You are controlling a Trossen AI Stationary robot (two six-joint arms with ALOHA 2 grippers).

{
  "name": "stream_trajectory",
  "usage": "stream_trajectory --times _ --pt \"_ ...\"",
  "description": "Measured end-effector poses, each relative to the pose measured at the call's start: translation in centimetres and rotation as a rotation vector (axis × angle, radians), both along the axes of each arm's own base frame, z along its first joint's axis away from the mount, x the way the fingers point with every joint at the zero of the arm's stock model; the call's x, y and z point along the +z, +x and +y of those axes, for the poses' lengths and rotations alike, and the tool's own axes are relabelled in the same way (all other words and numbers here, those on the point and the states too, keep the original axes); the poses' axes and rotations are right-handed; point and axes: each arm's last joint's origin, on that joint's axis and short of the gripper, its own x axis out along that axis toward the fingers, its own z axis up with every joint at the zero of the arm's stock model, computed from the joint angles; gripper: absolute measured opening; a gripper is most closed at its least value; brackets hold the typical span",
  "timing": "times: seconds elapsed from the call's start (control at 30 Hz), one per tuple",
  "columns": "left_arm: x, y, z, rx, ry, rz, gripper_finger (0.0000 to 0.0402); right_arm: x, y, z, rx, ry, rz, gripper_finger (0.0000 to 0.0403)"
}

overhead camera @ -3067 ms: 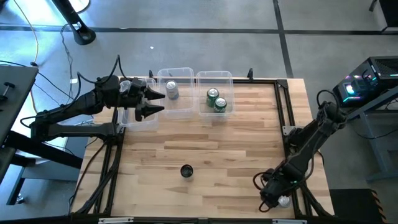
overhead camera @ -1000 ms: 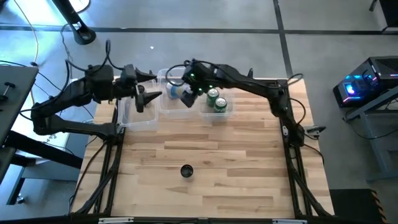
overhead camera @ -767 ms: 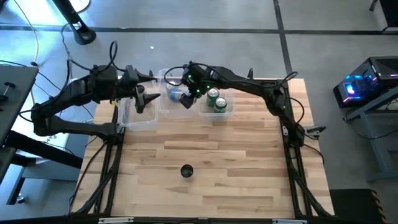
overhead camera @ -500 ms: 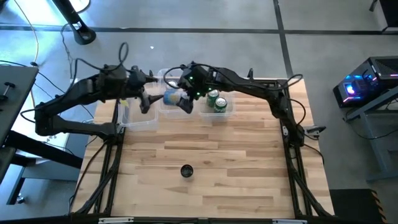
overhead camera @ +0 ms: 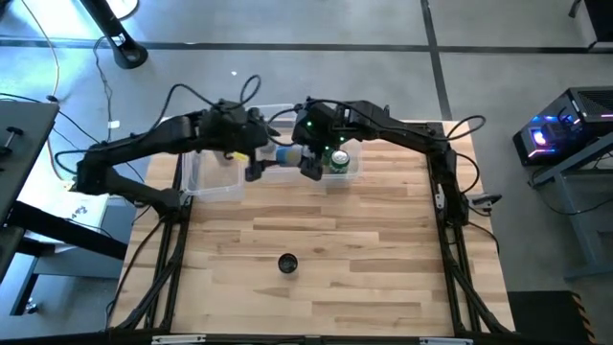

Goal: Sort soda cans
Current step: Put the blue white soda can into the middle transparent bin

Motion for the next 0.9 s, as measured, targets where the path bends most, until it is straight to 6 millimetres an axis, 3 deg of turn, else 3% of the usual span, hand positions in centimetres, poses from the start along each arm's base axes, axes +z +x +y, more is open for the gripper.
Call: stream_trajectory --times 0.13,0.27,0.47,0.73,0.9 --pt "0.4 1.9 -0.2 -0.046 0.011 0.030 0.0357 -0.3 0.3 0.6 0.032 -0.040 0.018 0.0273" --pt "-1.6 3.3 0.0 -0.053 -0.033 0.178 0.0357 -0.2 0.6 1.0 0.057 -0.055 -0.006 0.0273" --pt "-2.6 4.6 -0.1 -0.058 -0.061 0.219 0.0357 -0.7 0.9 1.8 0.120 -0.084 0.020 0.0273" --pt "-3.0 5.0 -0.4 -0.044 -0.088 0.224 0.0355 -0.7 1.0 2.6 0.167 -0.105 0.023 0.0273" --pt "-3.0 5.1 -0.4 -0.051 -0.074 0.216 0.0323 -0.5 1.1 2.7 0.189 -0.116 0.002 0.0273"
